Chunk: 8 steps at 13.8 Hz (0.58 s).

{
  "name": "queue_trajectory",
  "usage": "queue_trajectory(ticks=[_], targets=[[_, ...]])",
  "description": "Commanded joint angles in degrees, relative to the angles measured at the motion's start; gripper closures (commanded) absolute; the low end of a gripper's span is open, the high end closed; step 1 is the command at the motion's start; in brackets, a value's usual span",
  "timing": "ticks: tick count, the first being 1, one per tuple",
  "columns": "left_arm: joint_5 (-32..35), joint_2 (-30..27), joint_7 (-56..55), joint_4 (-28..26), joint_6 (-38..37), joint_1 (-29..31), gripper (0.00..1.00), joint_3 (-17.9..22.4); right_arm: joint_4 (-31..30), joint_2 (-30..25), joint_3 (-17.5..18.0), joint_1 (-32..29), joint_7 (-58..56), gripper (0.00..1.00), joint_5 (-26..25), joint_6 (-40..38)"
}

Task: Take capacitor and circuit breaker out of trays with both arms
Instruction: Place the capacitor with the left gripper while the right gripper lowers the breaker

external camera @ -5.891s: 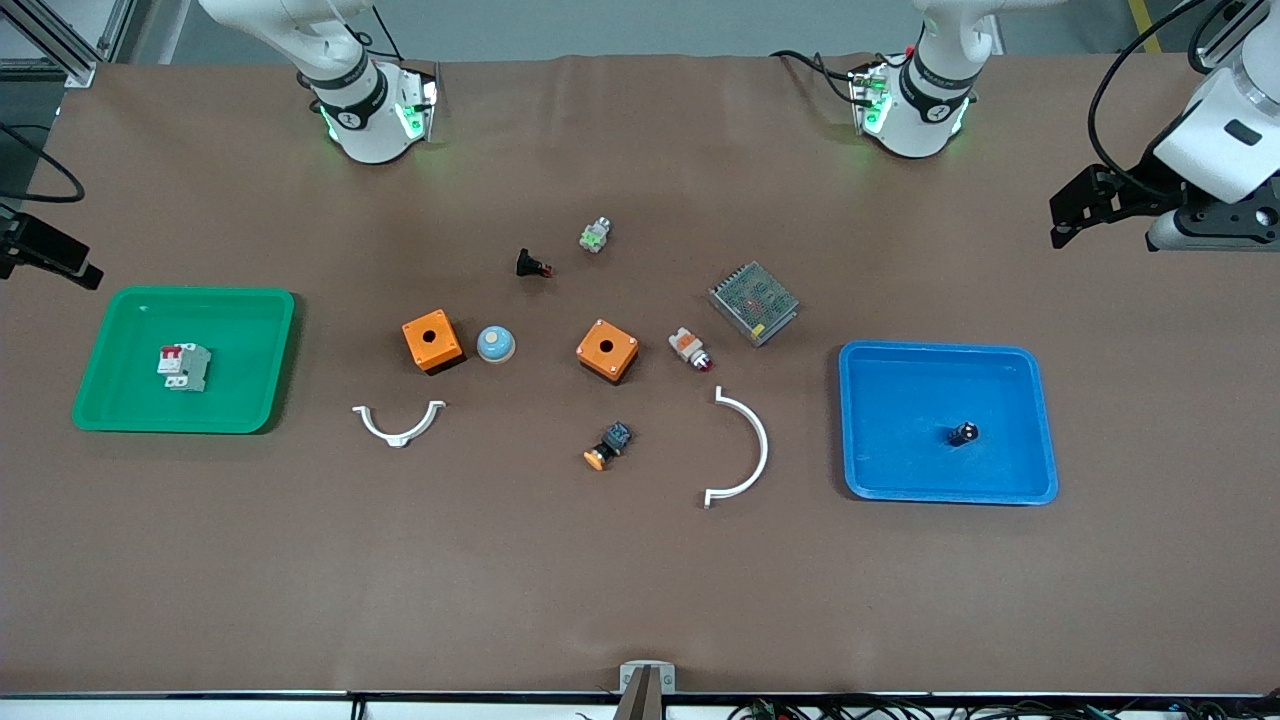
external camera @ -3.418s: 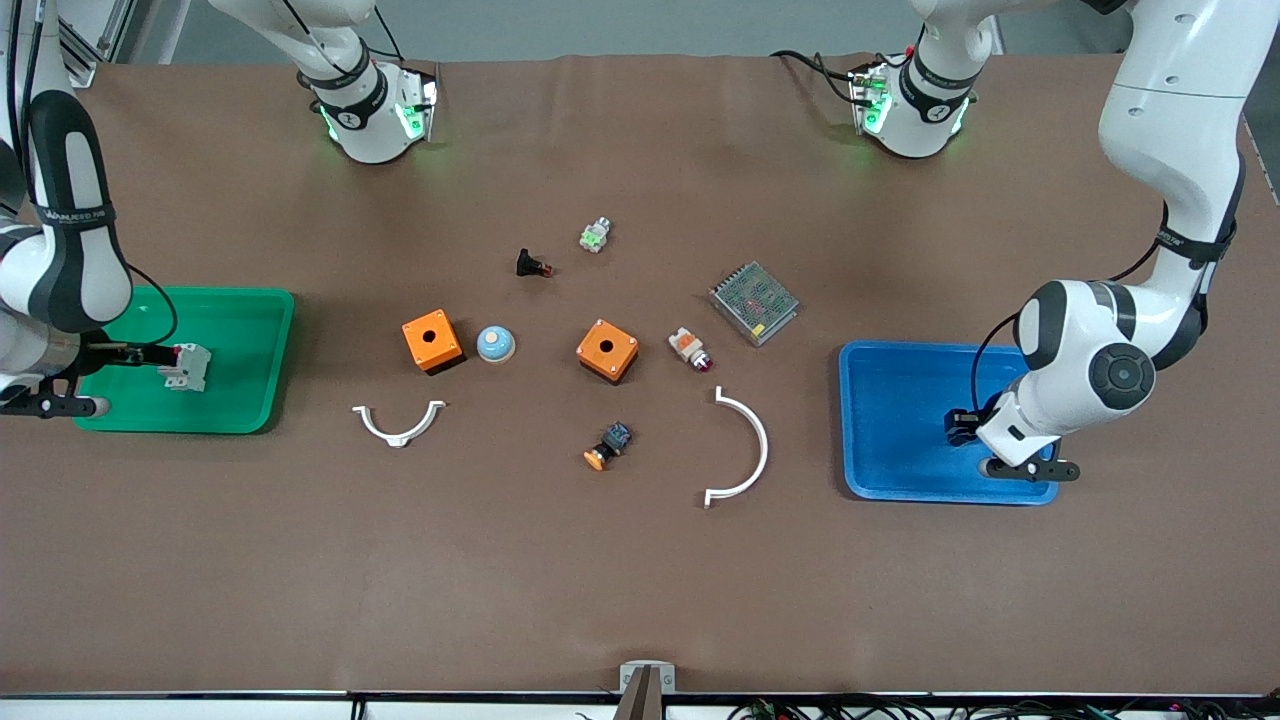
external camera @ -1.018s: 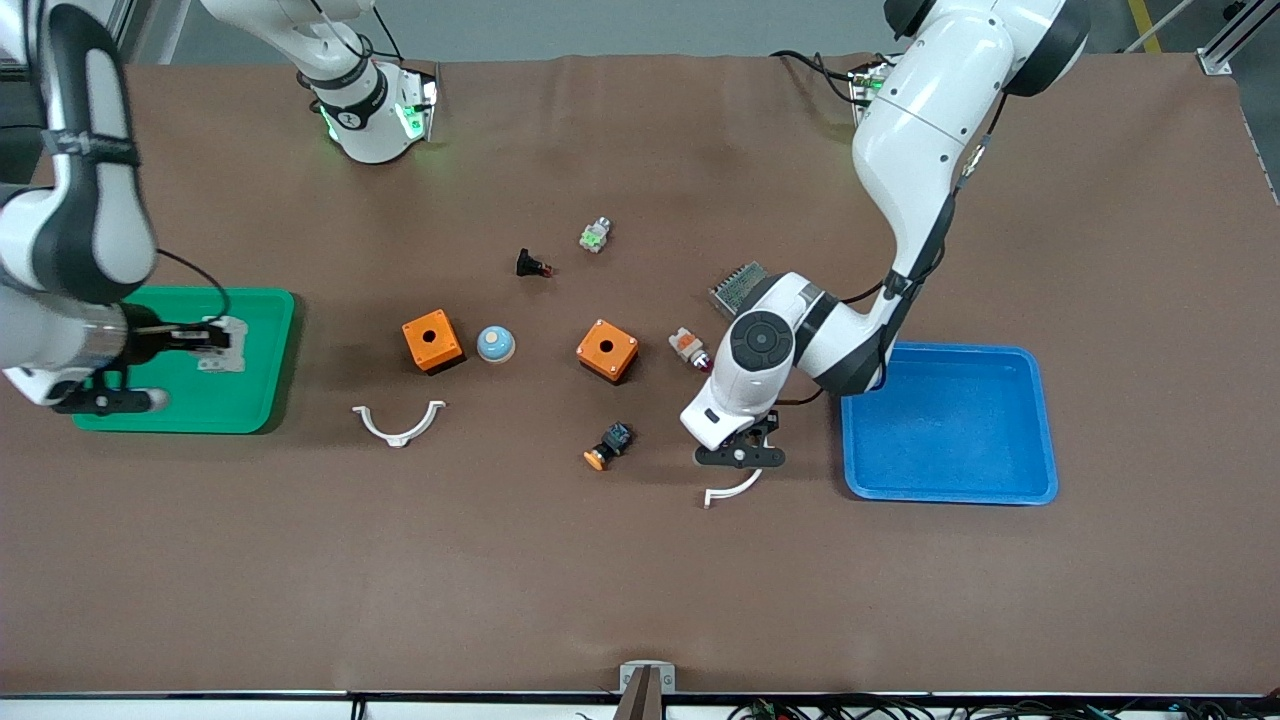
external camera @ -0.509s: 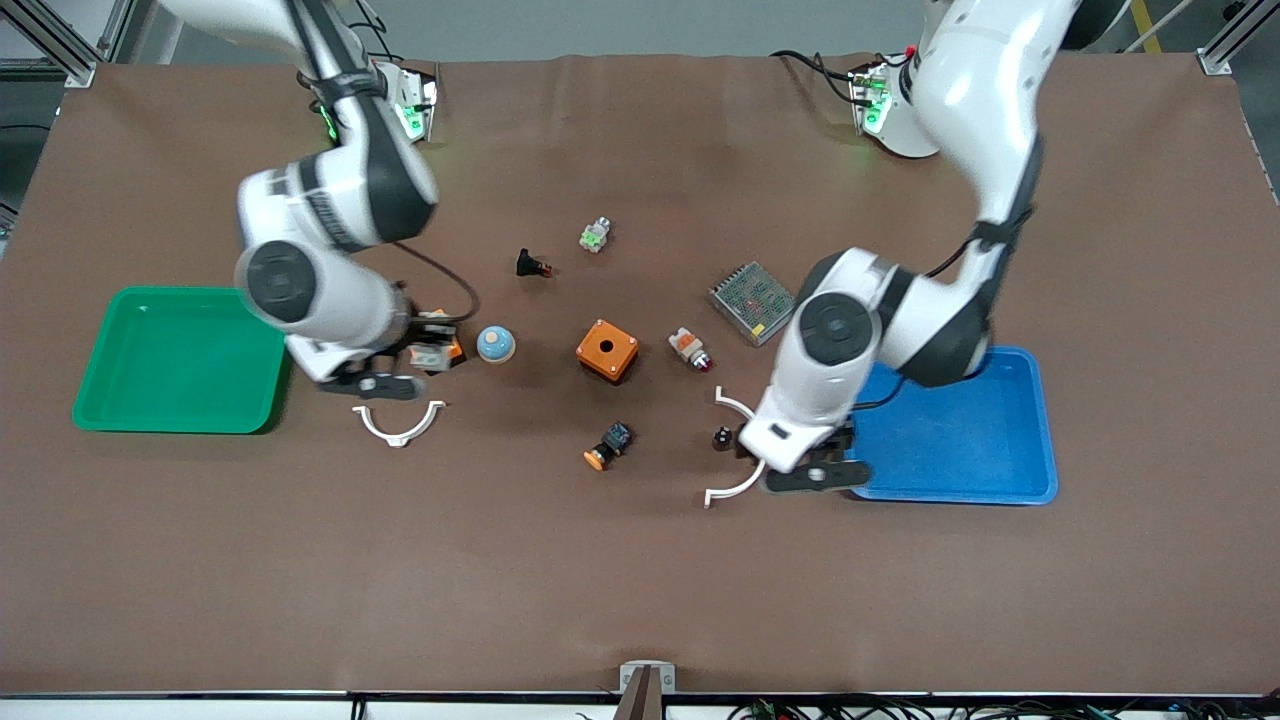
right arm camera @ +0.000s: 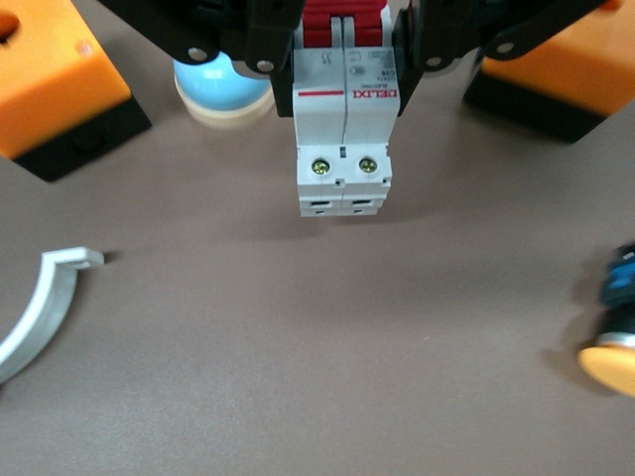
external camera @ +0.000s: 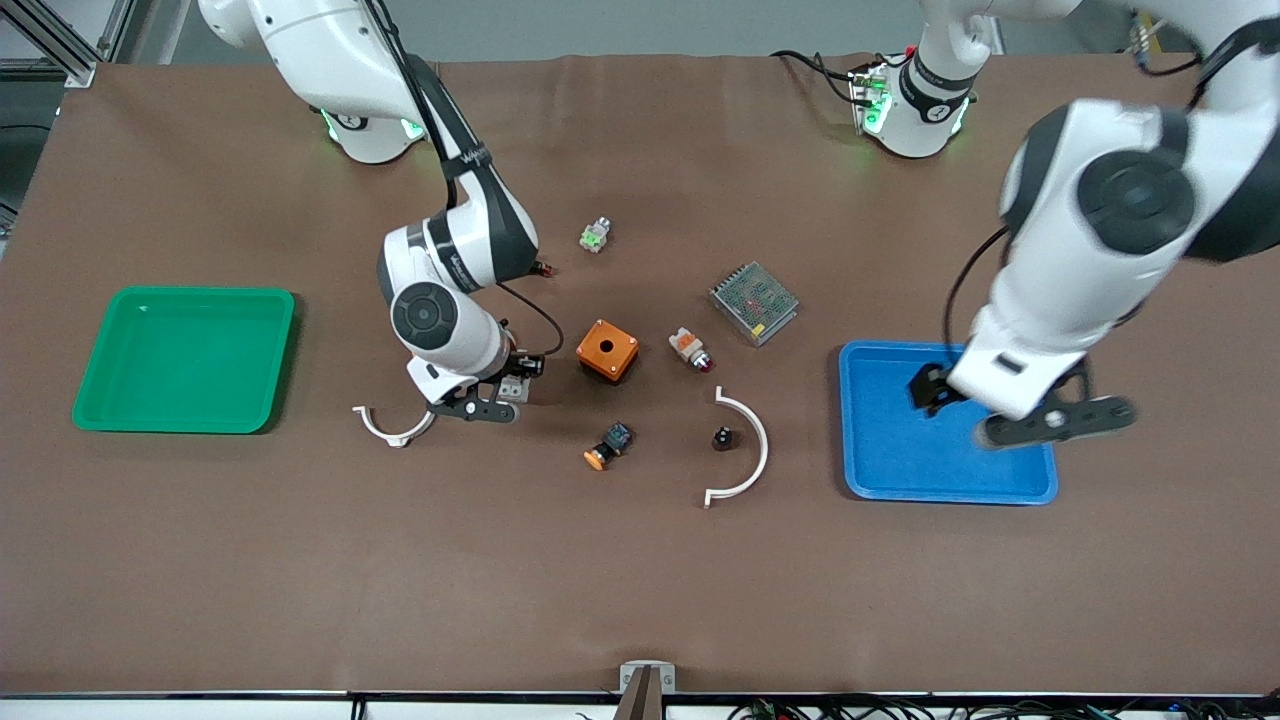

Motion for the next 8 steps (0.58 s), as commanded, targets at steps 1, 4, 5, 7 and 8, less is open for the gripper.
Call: queue_trajectory(ticks=[1, 4, 5, 7, 8], targets=[[-0.2, -6.3, 5.7, -2.3, -4.9, 2.5, 0.00, -0.8, 3.0, 2.2, -0.8, 0.4, -0.4, 0.74, 1.5, -0.9], [-6.8, -11.6, 8.6, -4.9, -7.1, 6.5, 0.00, -0.8, 3.0, 2.3, -0.8, 0.5, -0.3, 0.31, 1.5, -1.0], [-8.2, -14.1, 10.3, -7.5, -7.1, 8.7, 0.00, -1.0, 2.9, 2.1, -0.8, 0.6, -0.3, 0.01, 1.5, -1.6], [-10.7, -19.1, 12.3, -12.8, -7.1, 11.7, 0.00, -2.2, 2.7, 0.3, -0.9, 0.6, -0.5, 0.00, 1.5, -3.0], [-10.9, -21.4, 12.4, -15.0, -7.1, 11.9, 0.00, -2.3, 2.7, -2.7, -1.0, 0.5, -0.4, 0.00, 1.4, -7.4]])
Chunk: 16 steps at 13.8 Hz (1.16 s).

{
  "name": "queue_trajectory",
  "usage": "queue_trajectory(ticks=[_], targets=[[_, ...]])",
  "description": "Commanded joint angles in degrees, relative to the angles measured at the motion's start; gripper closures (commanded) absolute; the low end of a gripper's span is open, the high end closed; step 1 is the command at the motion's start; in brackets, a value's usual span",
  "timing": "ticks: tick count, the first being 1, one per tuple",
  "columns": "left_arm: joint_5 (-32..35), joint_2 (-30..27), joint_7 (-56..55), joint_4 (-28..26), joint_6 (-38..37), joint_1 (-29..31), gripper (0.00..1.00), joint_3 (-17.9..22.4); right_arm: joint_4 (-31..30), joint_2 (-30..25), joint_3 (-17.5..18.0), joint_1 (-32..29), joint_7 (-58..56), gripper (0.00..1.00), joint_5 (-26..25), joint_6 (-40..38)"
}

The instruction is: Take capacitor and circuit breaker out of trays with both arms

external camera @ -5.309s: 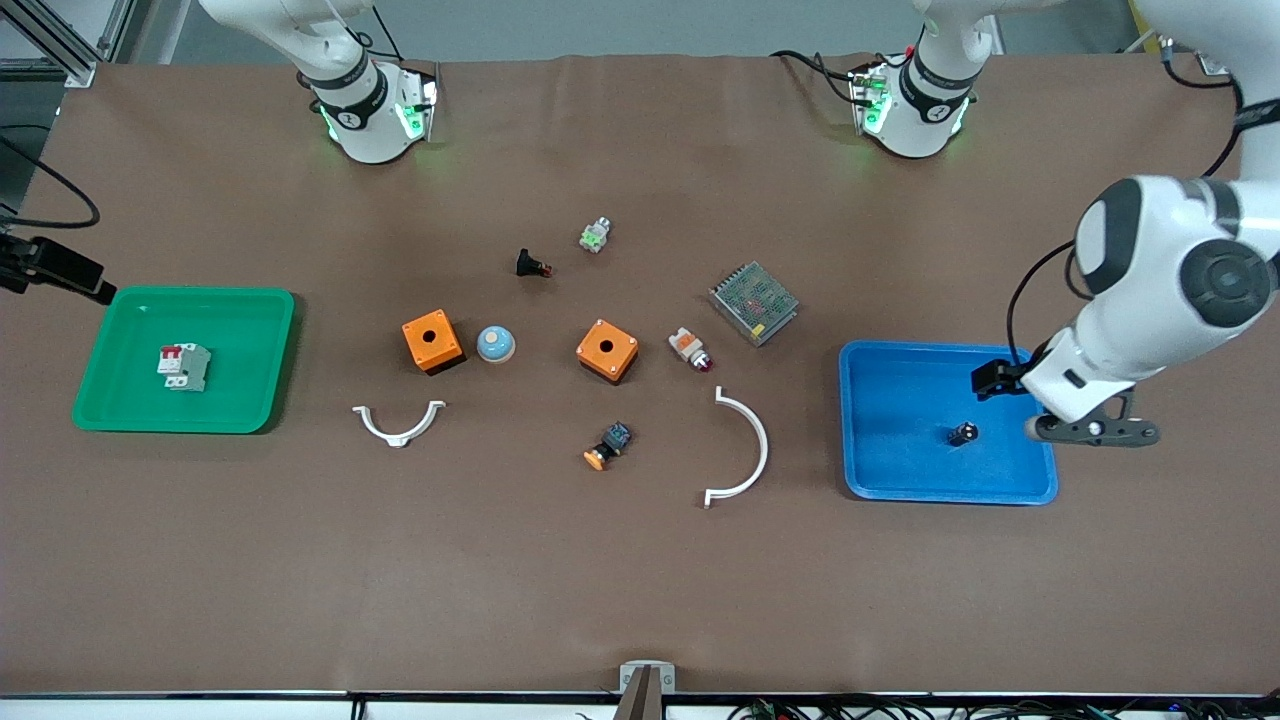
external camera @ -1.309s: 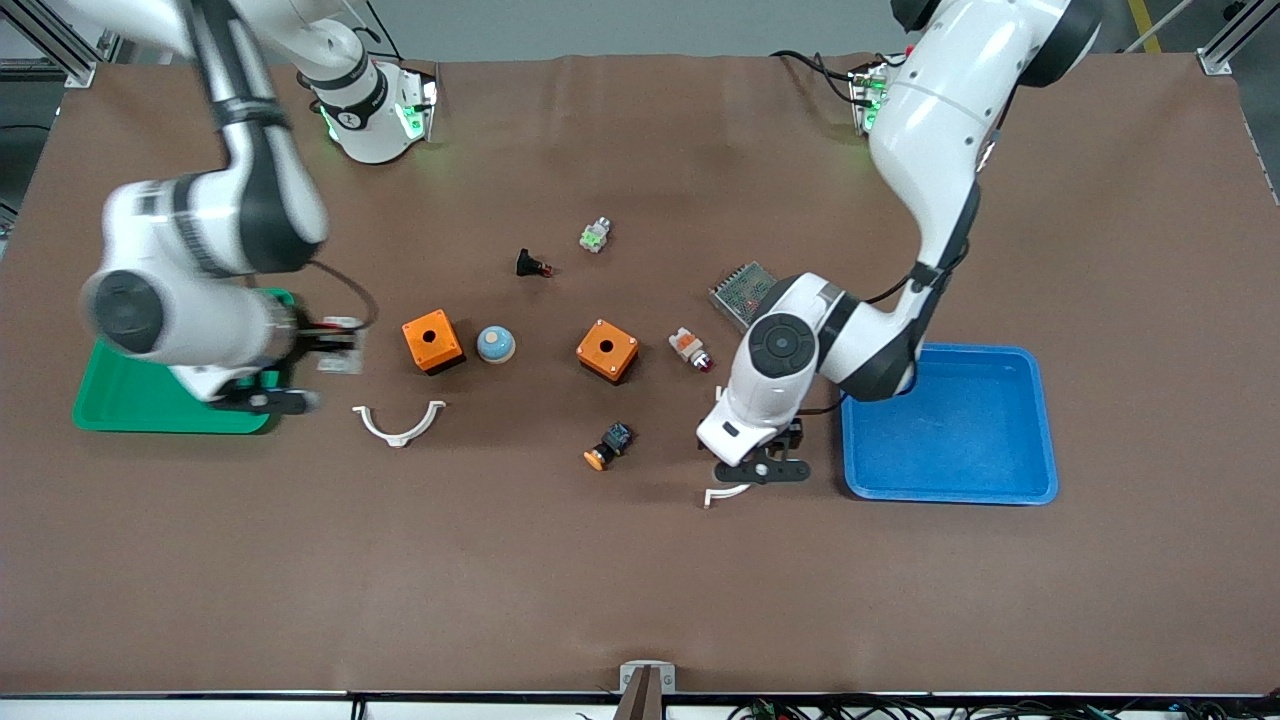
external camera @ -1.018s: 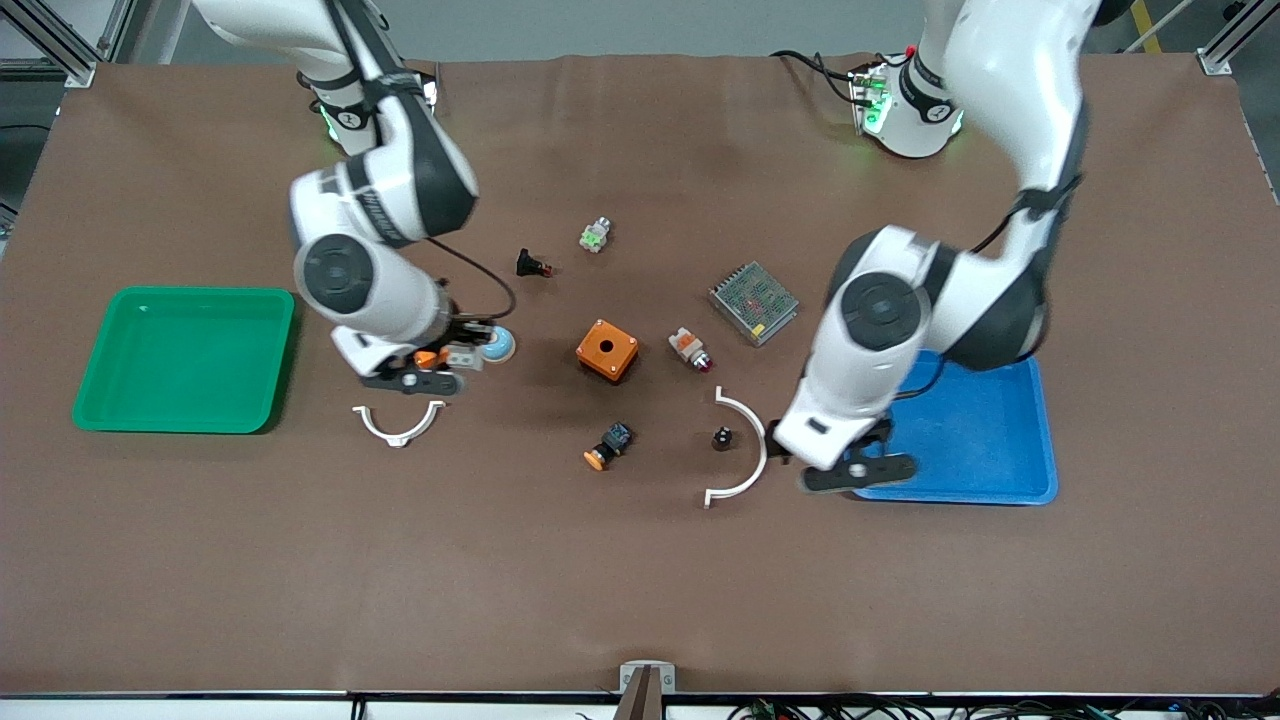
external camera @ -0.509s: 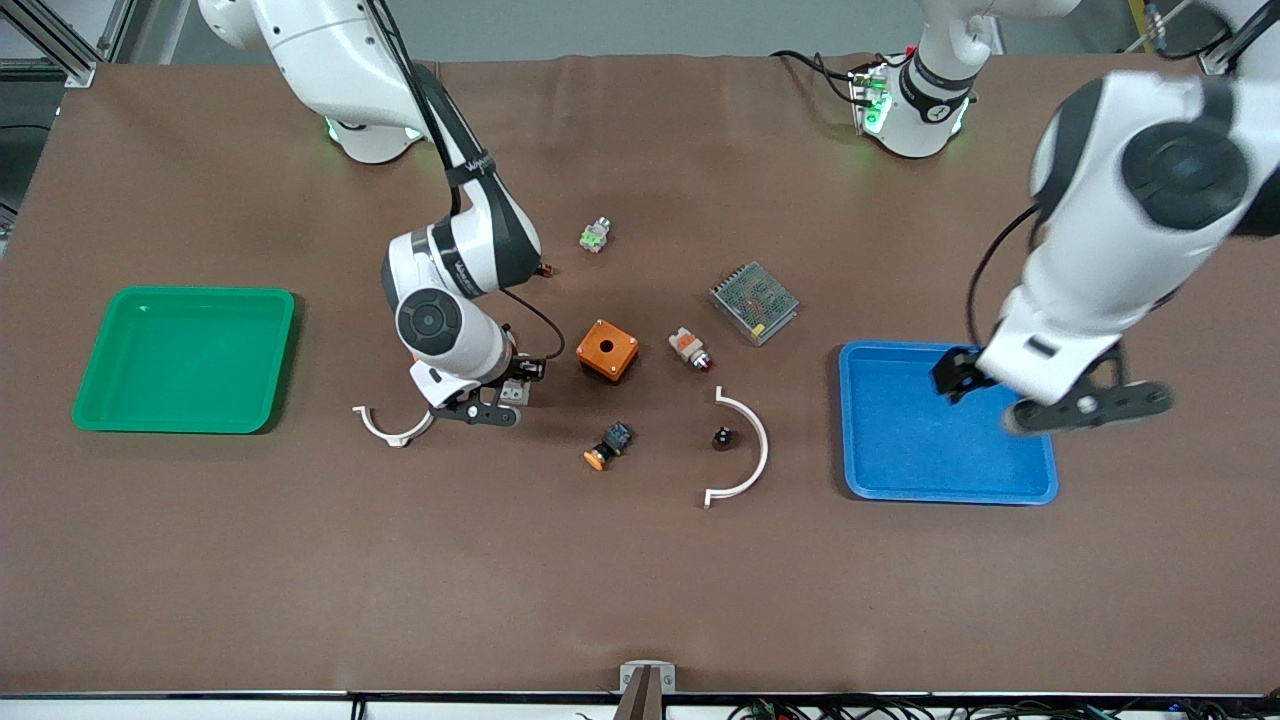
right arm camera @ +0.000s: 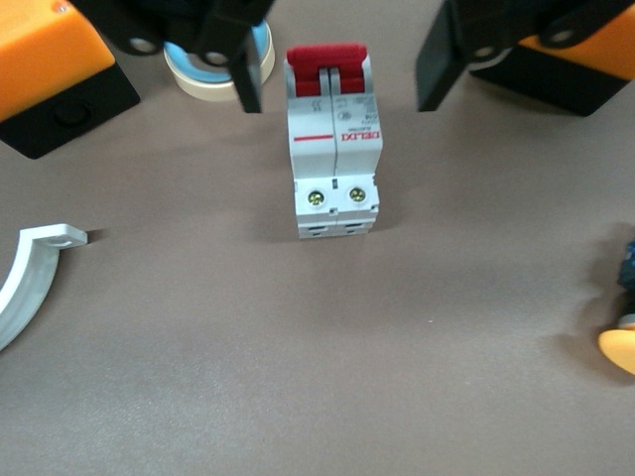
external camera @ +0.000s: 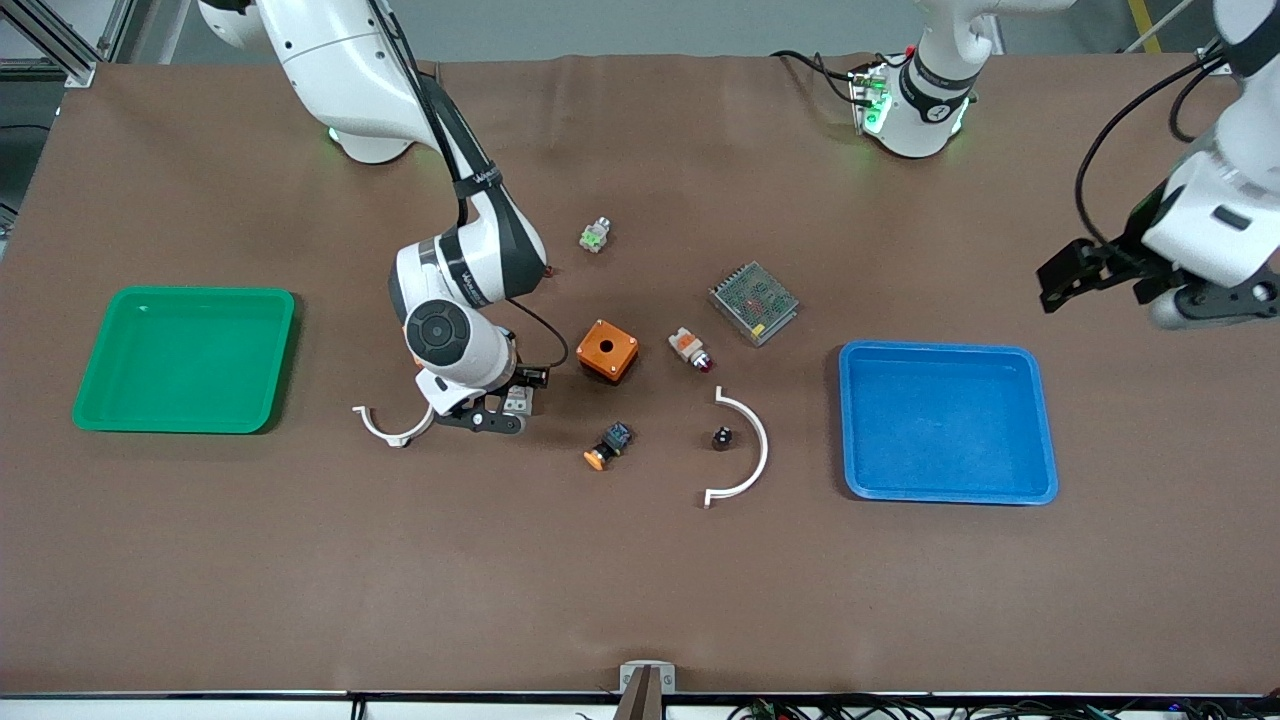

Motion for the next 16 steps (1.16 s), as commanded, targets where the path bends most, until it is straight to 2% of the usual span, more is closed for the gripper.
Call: queue_trajectory(ticks=[1, 3, 5, 7, 9, 13, 16], targets=[[-1.7, -8.1, 1.6, -8.8, 0.6, 1.7, 0.00, -1.3, 0.2, -6.5, -1.3, 0.3, -0.4, 0.00, 1.0, -9.8], [-1.7, -9.9, 1.9, -10.9, 0.5, 1.1, 0.00, -0.8, -0.5, -13.6, -1.8, -0.8, -0.9, 0.00, 0.5, -16.4], [-1.7, -10.1, 2.0, -10.8, 0.0, 1.1, 0.00, -1.2, -0.9, -20.5, -3.0, -2.2, -1.0, 0.00, -1.2, -23.7], [-1.6, -10.6, 3.3, -10.5, -0.8, 1.3, 0.00, -1.3, -6.3, -29.5, -4.1, -3.9, -1.2, 0.00, -3.1, -24.9], [-1.6, -10.5, 5.8, -10.2, -0.9, 1.6, 0.00, -1.3, -10.0, -35.9, -4.1, -6.8, -3.8, 0.00, -7.9, -25.4], [-0.9, -10.4, 5.9, -9.7, -1.3, 1.4, 0.00, -1.4, -7.2, -37.6, -4.1, -16.6, -14.6, 0.00, -15.2, -26.6], [-0.9, -10.2, 5.7, -9.7, -1.8, 1.4, 0.00, -1.4, -5.9, -37.5, -4.1, -25.8, -25.8, 0.00, -16.2, -26.6]])
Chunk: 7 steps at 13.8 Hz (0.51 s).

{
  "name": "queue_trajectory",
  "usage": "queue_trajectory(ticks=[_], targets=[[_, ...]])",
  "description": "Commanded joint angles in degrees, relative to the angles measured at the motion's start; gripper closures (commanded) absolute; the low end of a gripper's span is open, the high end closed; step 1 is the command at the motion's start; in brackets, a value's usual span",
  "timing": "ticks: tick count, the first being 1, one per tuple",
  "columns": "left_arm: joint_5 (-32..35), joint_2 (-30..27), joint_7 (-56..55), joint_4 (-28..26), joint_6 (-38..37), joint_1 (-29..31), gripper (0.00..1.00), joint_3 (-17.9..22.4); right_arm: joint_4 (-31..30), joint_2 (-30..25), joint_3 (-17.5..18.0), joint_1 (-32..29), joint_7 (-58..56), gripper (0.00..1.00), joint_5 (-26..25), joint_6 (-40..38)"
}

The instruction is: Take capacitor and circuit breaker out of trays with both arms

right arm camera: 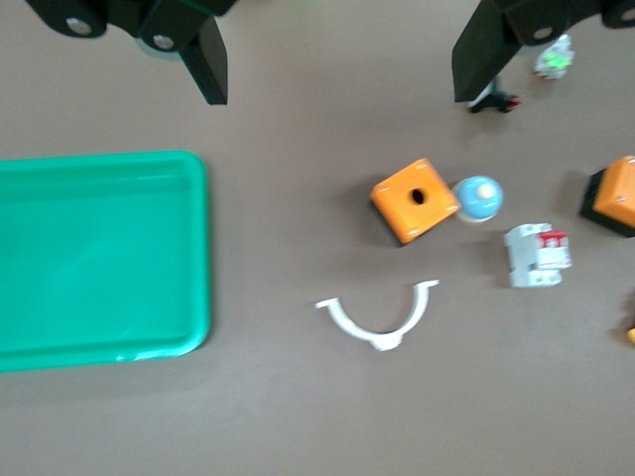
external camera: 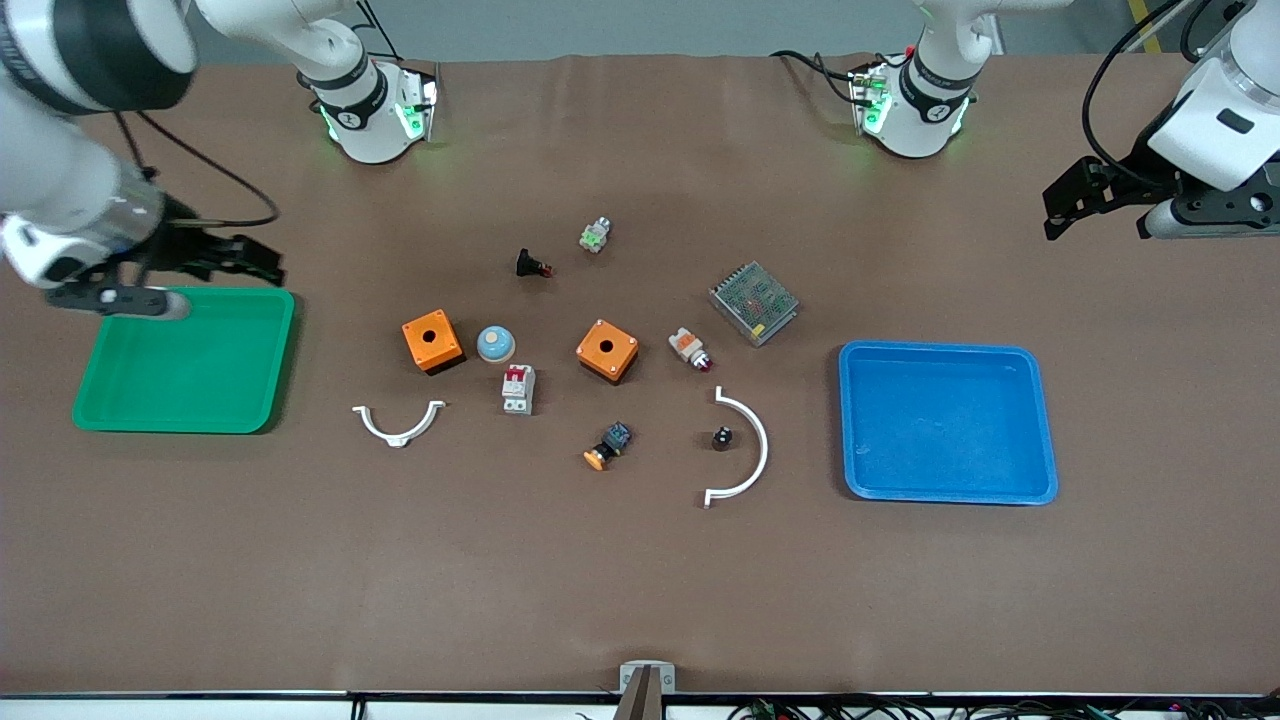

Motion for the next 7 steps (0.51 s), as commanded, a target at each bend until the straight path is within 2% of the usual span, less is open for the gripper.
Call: queue_trajectory(ticks=[1, 4, 7], targets=[[0.1, -0.8, 0.9, -0.1, -2.0, 0.3, 0.00, -0.3, 1.7, 0.1, 1.0, -7.1, -7.9, 0.00, -1.2, -0.1], [0.1, -0.9, 1.1, 0.0, -2.1, 0.3, 0.00, -0.3, 5.5, 0.6, 1.0, -11.1, -12.3, 0.00, -1.3, -0.1], [0.0, -0.9, 1.1, 0.1, -2.1, 0.4, 0.00, -0.2, 9.4, 2.1, 1.1, -10.8, -12.5, 0.00, -1.5, -0.1]])
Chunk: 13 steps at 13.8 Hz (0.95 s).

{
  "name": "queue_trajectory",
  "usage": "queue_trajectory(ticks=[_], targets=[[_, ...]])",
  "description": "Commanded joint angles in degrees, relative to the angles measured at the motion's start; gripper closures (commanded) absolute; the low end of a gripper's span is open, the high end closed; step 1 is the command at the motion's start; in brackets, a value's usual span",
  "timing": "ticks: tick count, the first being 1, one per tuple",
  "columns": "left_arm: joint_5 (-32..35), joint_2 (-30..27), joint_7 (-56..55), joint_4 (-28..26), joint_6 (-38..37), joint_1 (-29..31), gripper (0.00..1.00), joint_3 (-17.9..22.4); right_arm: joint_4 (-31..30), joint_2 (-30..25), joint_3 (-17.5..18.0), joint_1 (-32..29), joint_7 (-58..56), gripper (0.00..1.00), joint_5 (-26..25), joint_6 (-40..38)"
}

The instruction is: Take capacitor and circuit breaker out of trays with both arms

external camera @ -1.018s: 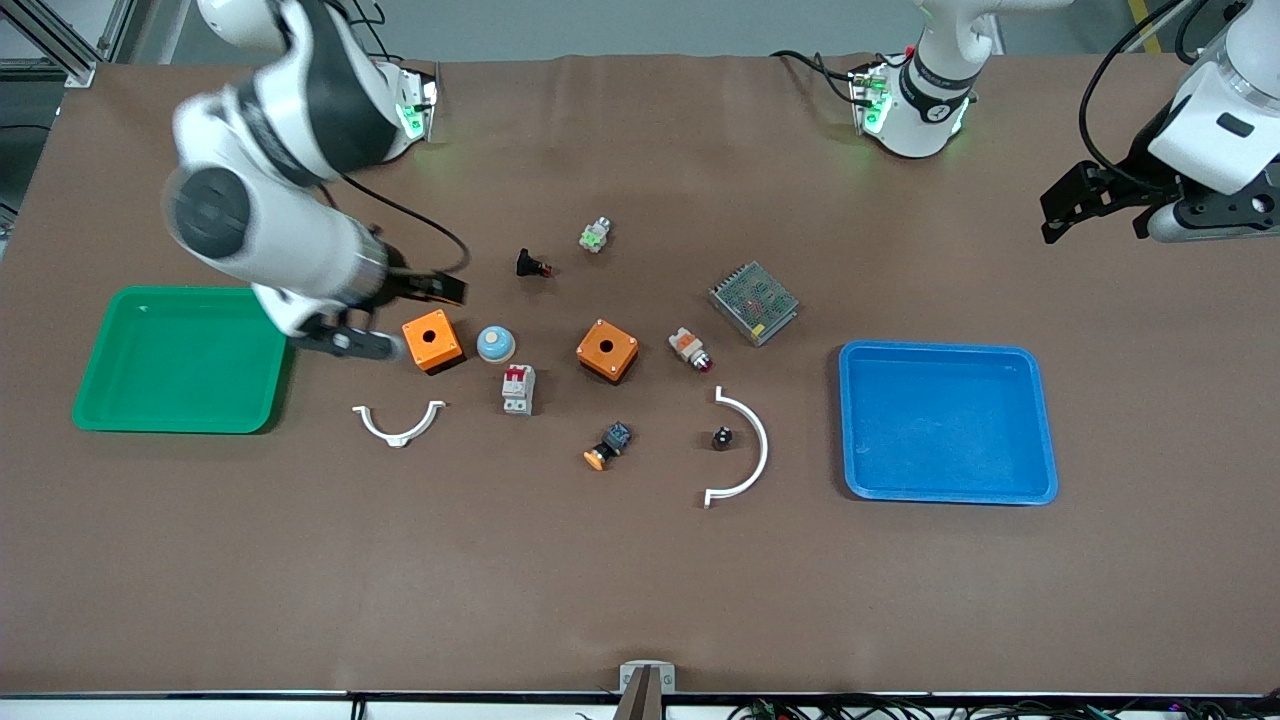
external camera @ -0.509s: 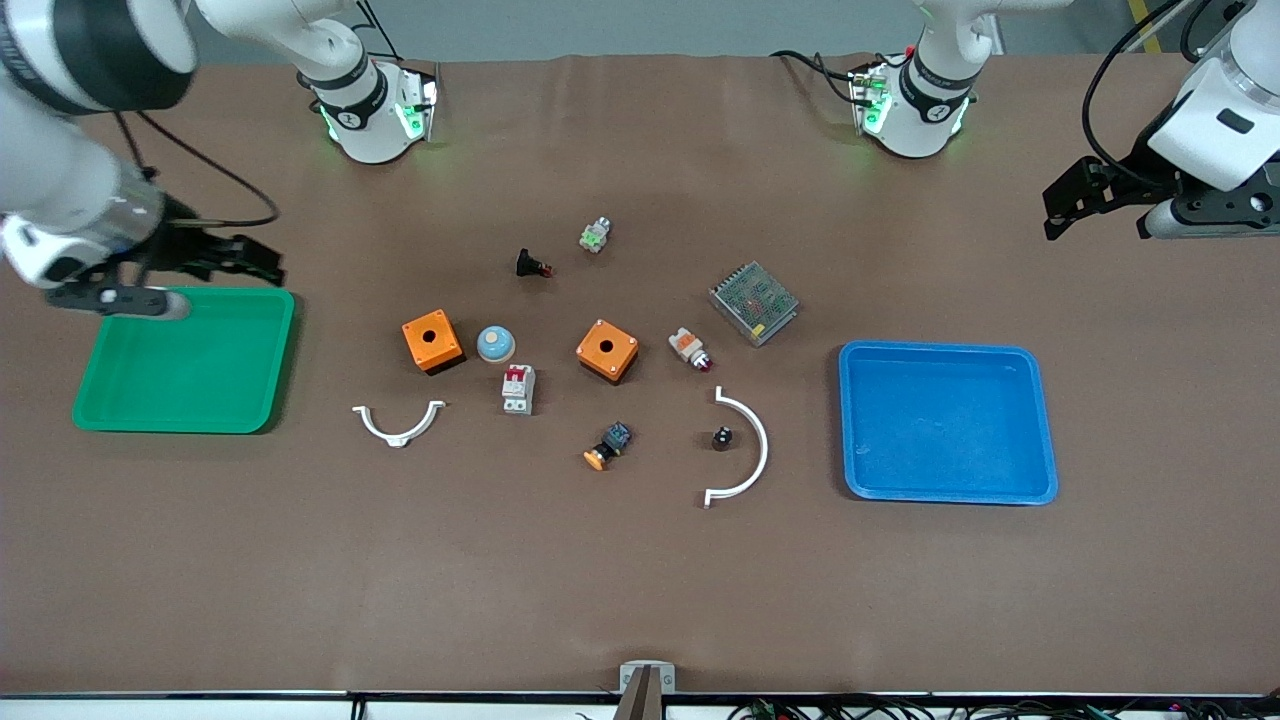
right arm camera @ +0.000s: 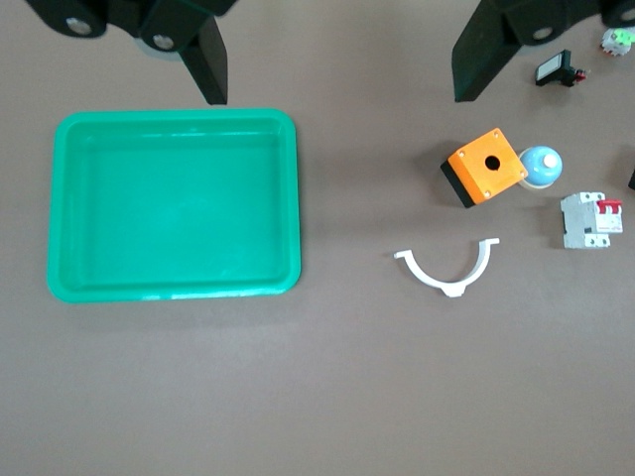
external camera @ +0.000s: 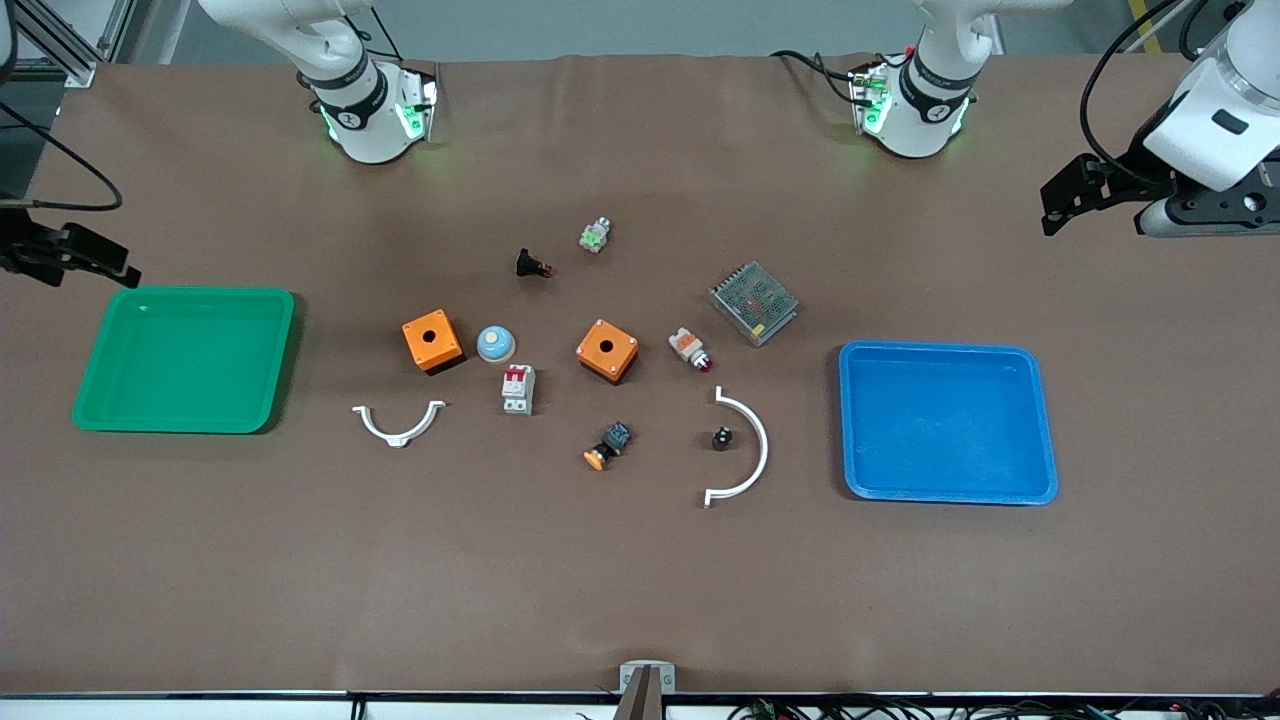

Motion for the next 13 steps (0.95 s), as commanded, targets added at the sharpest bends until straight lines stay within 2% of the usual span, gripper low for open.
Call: queue_trajectory(ticks=[1, 5, 13], targets=[[0.1, -0.9, 1.1, 0.3, -0.9, 0.4, 0.00, -0.2, 5.2, 2.0, 1.2, 0.1, 0.1, 0.00, -0.8, -0.5], [0.1, -0.7, 1.0, 1.1, -1.0, 0.5, 0.00, -0.2, 8.1, 2.1, 1.6, 2.3, 7.3, 0.00, -0.6, -1.7], [0.2, 0.2, 0.8, 2.3, -0.9, 0.6, 0.00, -0.1, 10.1, 2.1, 1.6, 2.3, 7.6, 0.00, 0.0, -1.9]])
